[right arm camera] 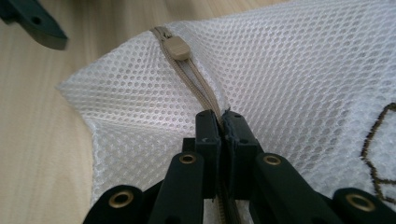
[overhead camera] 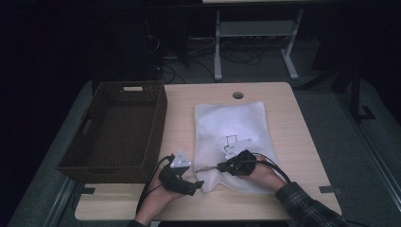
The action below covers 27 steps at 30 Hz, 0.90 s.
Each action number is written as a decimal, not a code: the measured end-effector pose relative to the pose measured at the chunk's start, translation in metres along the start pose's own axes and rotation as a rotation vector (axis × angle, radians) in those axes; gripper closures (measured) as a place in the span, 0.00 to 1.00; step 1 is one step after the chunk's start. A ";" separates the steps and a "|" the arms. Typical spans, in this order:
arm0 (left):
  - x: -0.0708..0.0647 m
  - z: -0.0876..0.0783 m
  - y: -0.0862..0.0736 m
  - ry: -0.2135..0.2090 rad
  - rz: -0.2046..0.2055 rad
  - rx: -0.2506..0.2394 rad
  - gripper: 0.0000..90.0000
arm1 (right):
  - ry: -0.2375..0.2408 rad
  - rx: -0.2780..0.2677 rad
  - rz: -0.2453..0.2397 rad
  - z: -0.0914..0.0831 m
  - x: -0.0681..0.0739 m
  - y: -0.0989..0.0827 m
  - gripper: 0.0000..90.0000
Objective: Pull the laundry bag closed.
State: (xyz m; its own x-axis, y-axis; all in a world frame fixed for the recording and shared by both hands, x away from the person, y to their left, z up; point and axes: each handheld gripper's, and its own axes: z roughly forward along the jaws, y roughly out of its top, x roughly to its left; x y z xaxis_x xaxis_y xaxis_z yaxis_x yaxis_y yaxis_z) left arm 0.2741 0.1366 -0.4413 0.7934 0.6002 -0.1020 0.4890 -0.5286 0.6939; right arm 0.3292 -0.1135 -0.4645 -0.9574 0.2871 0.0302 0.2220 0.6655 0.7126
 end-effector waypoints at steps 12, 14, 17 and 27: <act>0.013 0.013 0.016 0.001 -0.027 -0.023 0.27 | 0.022 -0.115 0.045 -0.022 -0.003 0.001 0.94; 0.015 0.014 0.016 -0.001 -0.023 -0.032 0.30 | 0.030 -0.134 0.052 -0.025 -0.005 0.001 0.94; 0.017 0.014 0.017 -0.016 -0.015 -0.038 0.36 | 0.036 -0.141 0.058 -0.028 -0.006 0.000 0.94; 0.020 0.014 0.020 -0.075 0.049 -0.055 0.68 | 0.048 -0.136 0.061 -0.029 -0.009 -0.002 0.94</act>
State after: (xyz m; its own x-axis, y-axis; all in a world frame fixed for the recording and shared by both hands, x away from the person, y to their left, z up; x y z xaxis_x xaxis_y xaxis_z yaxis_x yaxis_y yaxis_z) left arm 0.3048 0.1293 -0.4395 0.8415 0.5271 -0.1186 0.4304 -0.5213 0.7369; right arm 0.3316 -0.1373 -0.4463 -0.9515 0.2885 0.1072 0.2558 0.5476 0.7967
